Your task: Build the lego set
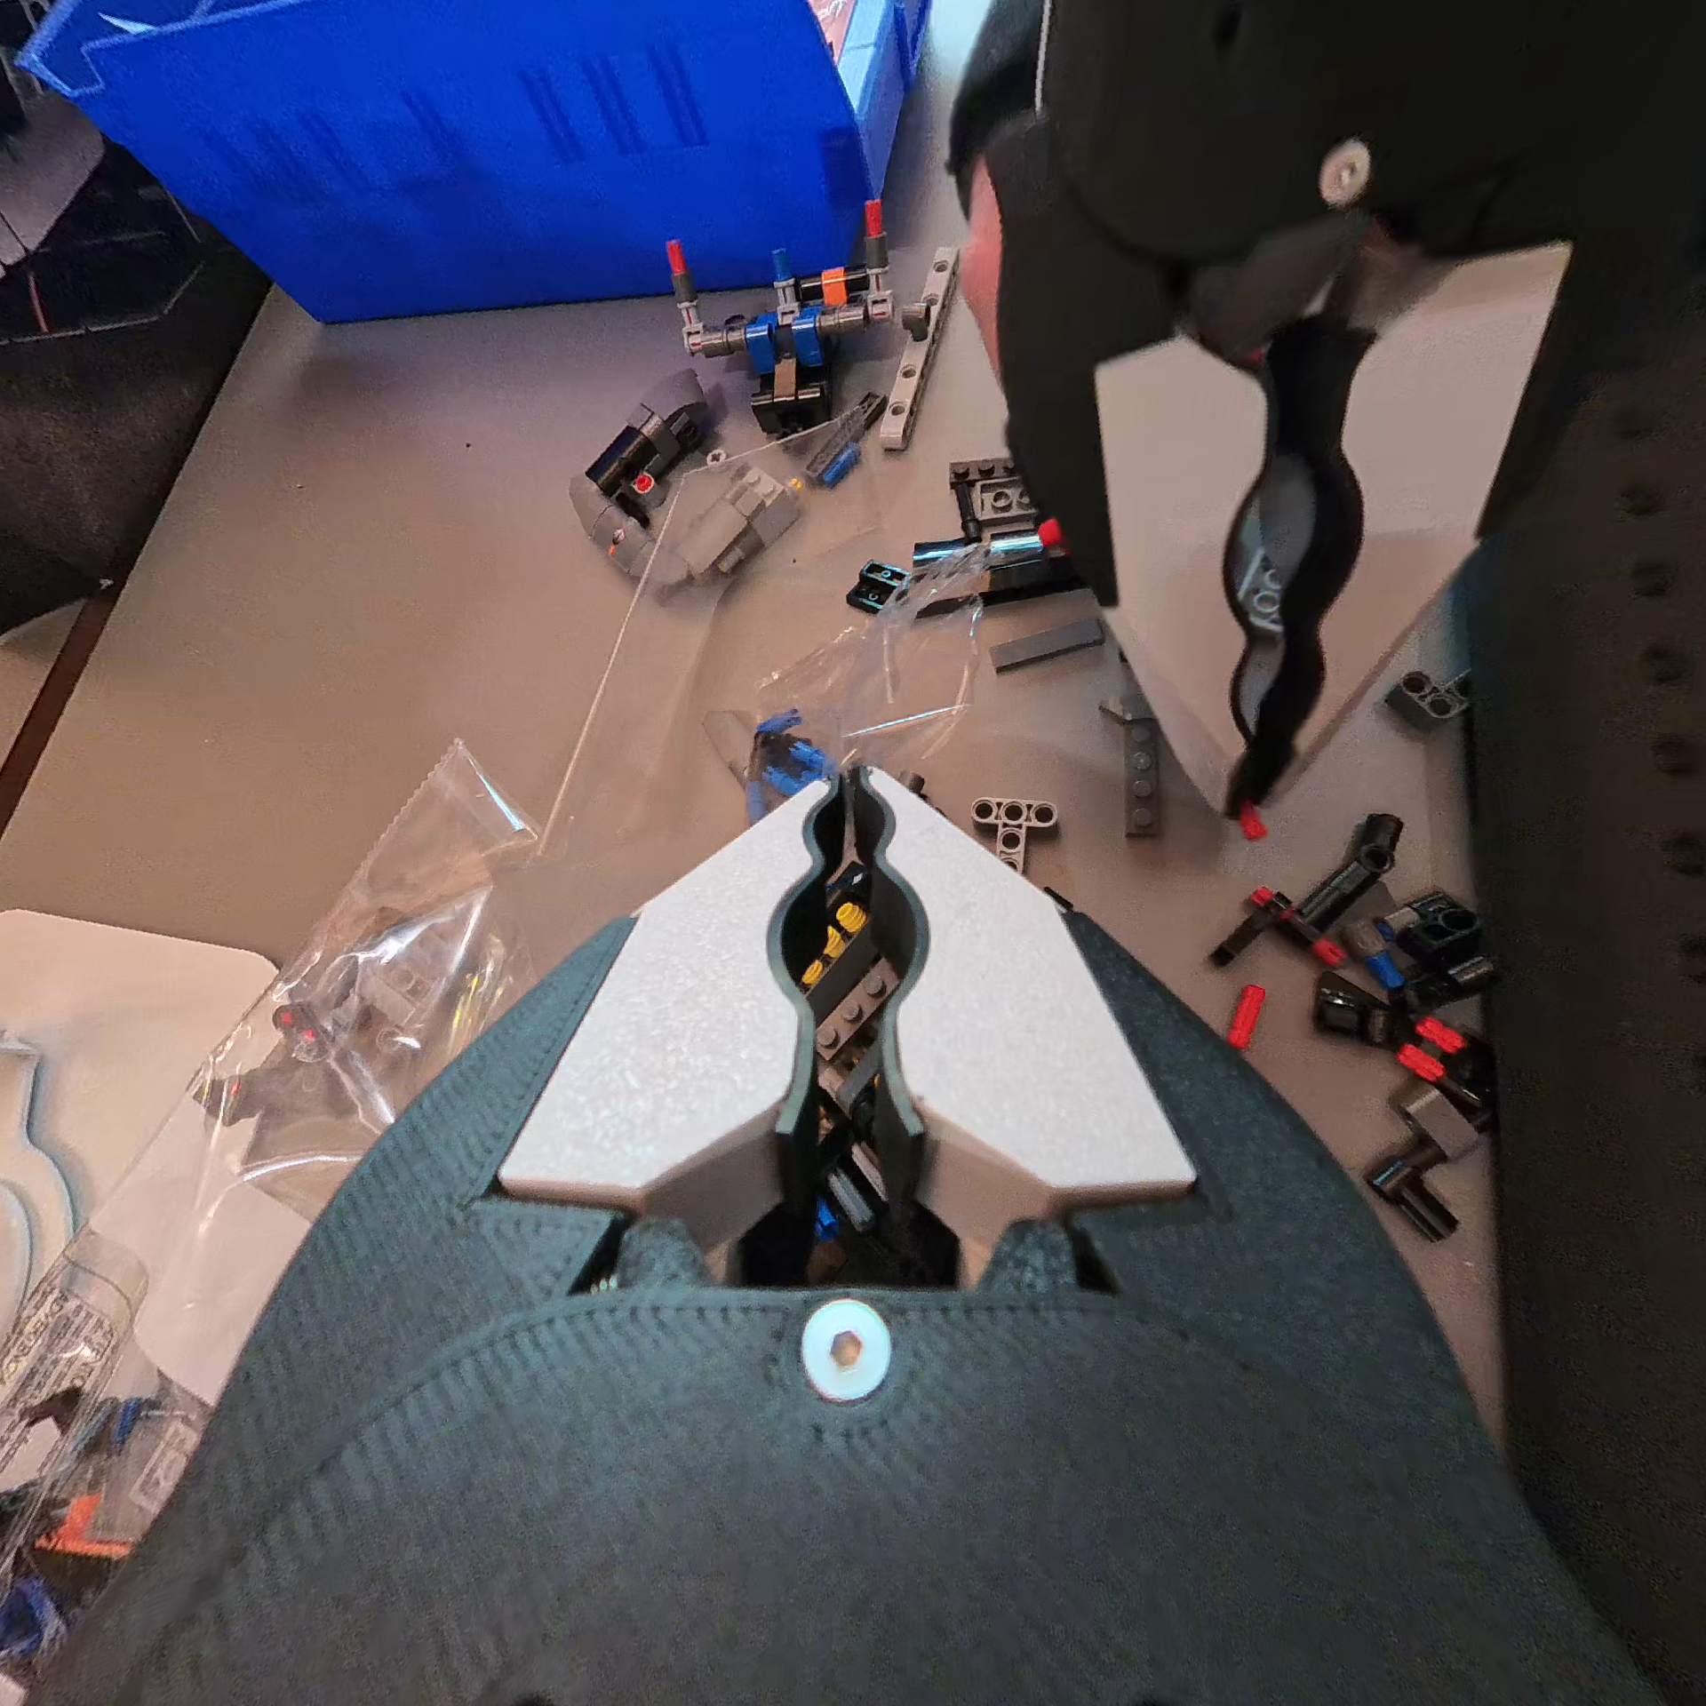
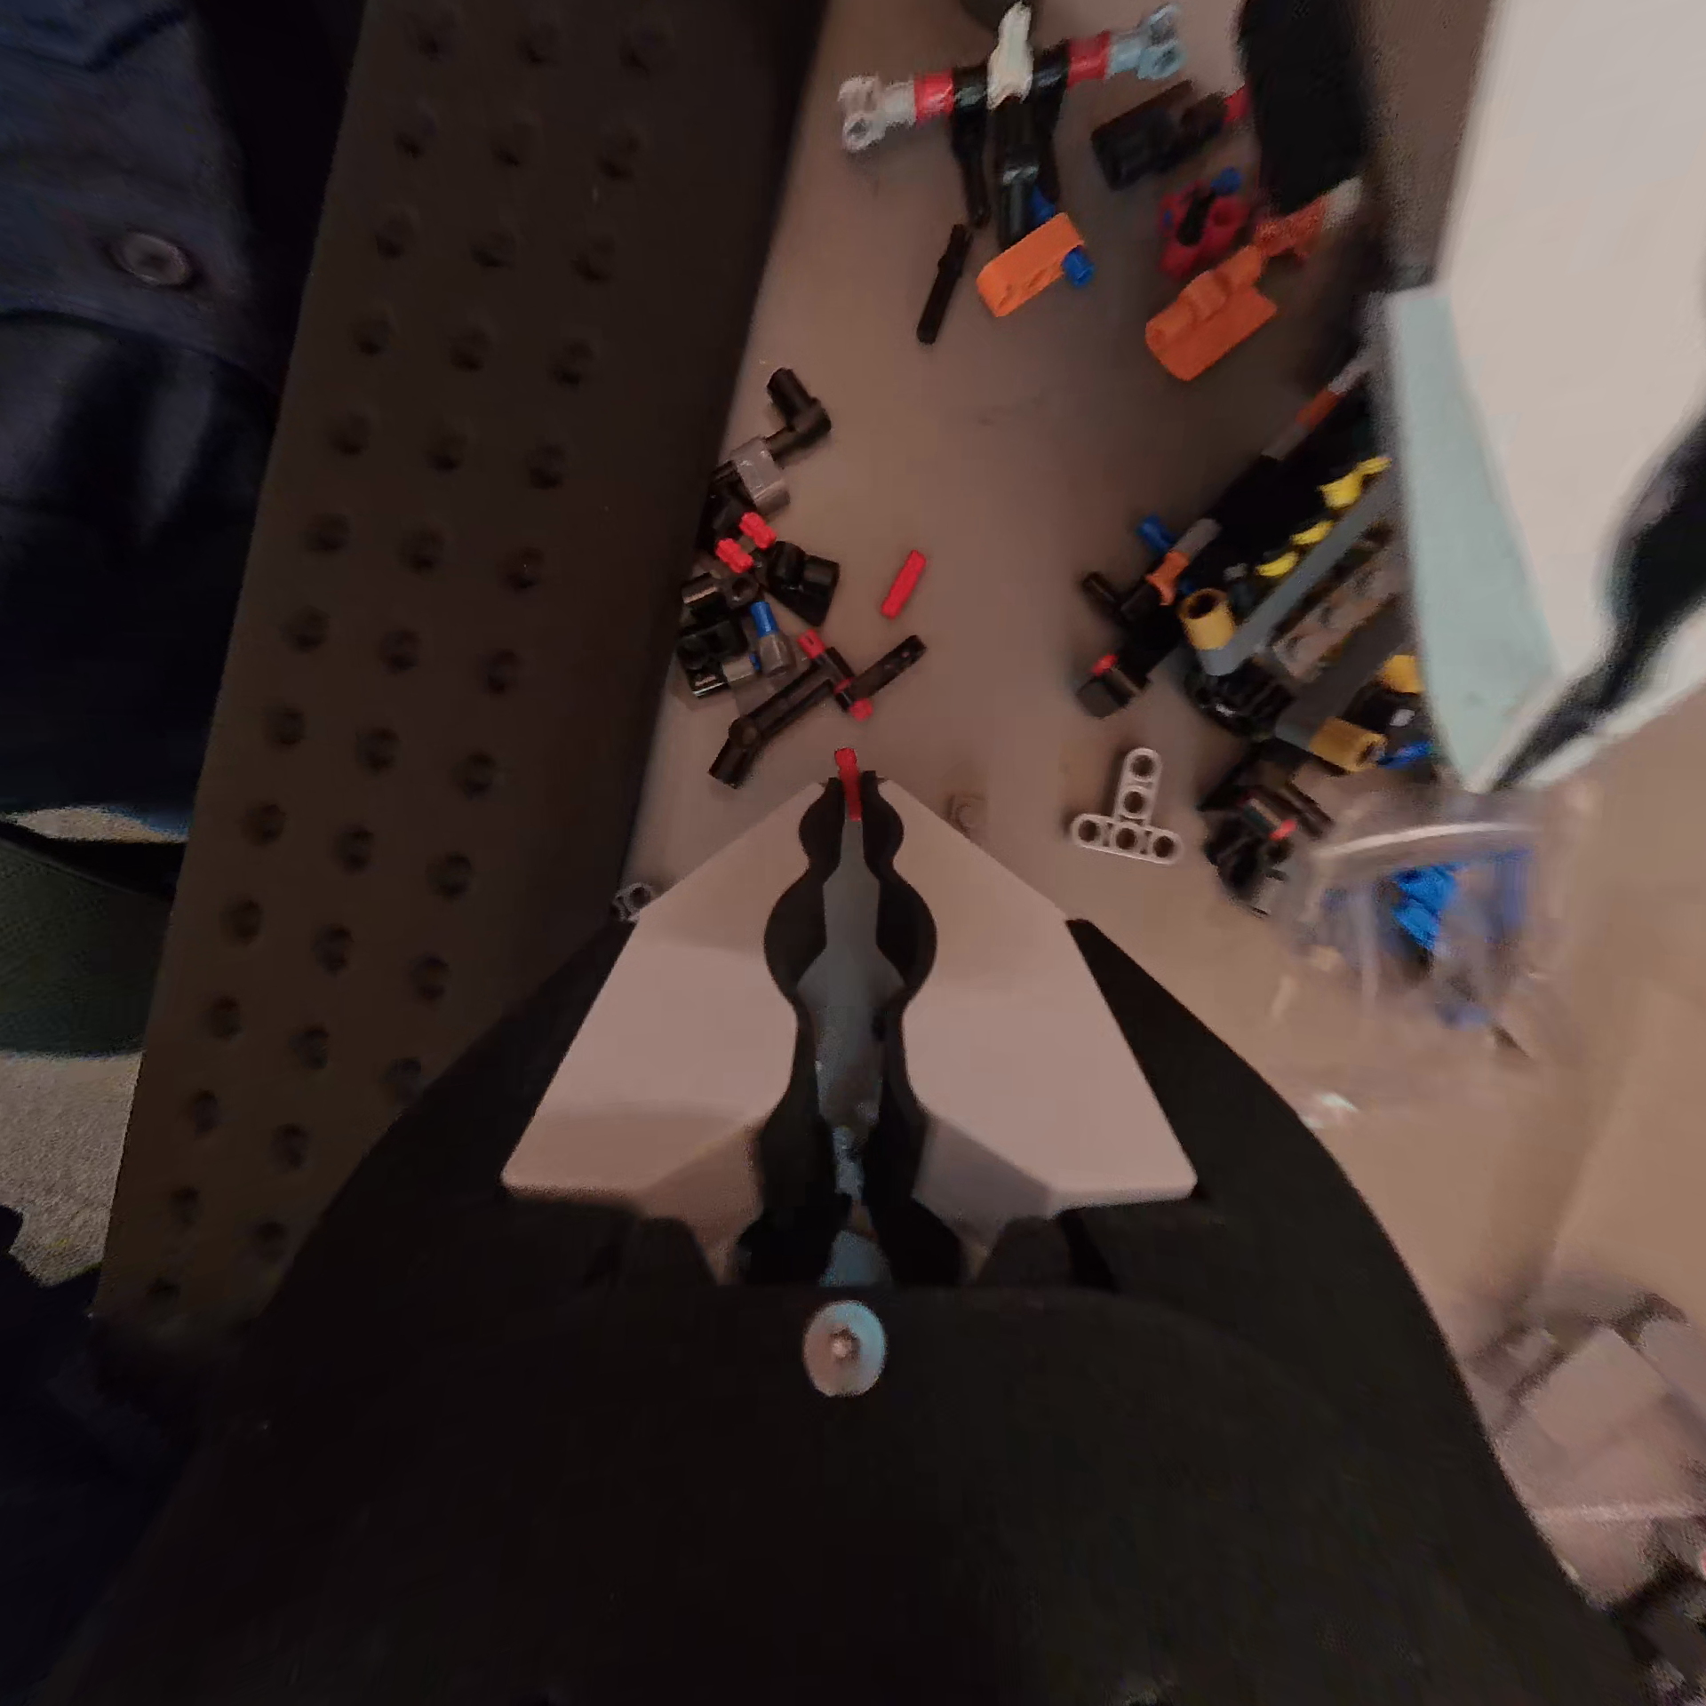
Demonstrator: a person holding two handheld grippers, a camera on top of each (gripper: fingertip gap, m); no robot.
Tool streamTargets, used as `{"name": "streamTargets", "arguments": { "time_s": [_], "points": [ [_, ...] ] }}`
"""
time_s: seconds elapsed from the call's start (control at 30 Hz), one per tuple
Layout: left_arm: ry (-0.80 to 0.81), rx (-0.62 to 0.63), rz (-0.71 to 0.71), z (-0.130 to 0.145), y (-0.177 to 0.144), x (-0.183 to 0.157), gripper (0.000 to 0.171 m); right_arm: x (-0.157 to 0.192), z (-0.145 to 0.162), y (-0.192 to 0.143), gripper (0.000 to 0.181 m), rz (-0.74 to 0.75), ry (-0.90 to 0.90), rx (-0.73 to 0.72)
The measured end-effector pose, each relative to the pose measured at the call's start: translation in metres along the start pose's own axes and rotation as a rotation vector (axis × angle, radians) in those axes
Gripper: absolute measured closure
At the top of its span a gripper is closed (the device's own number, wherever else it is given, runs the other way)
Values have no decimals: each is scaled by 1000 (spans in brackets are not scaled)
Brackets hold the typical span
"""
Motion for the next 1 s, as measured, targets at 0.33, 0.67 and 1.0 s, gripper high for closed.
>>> {"name": "streamTargets", "arguments": {
  "time_s": [0.33,0.67,1.0],
  "points": [
    [2,8,3,1,1,-1,171,-26,14,-48,180,360,112,-114],
    [4,12,6,1,2,-1,171,-28,15,-53,180,414,123,-116],
    [6,16,9,2,3,-1,171,-34,19,-48,180,454,149,-49]
  ]
}}
Point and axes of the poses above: each gripper's, where its closed fingertips meet, y out along the fingers, z out of its underside, x = y × z across the jaws, the point moved 9 cm from there along -y, back along the fingers, and after that the axes turned 15 degrees about -y, right-handed, at the moved point
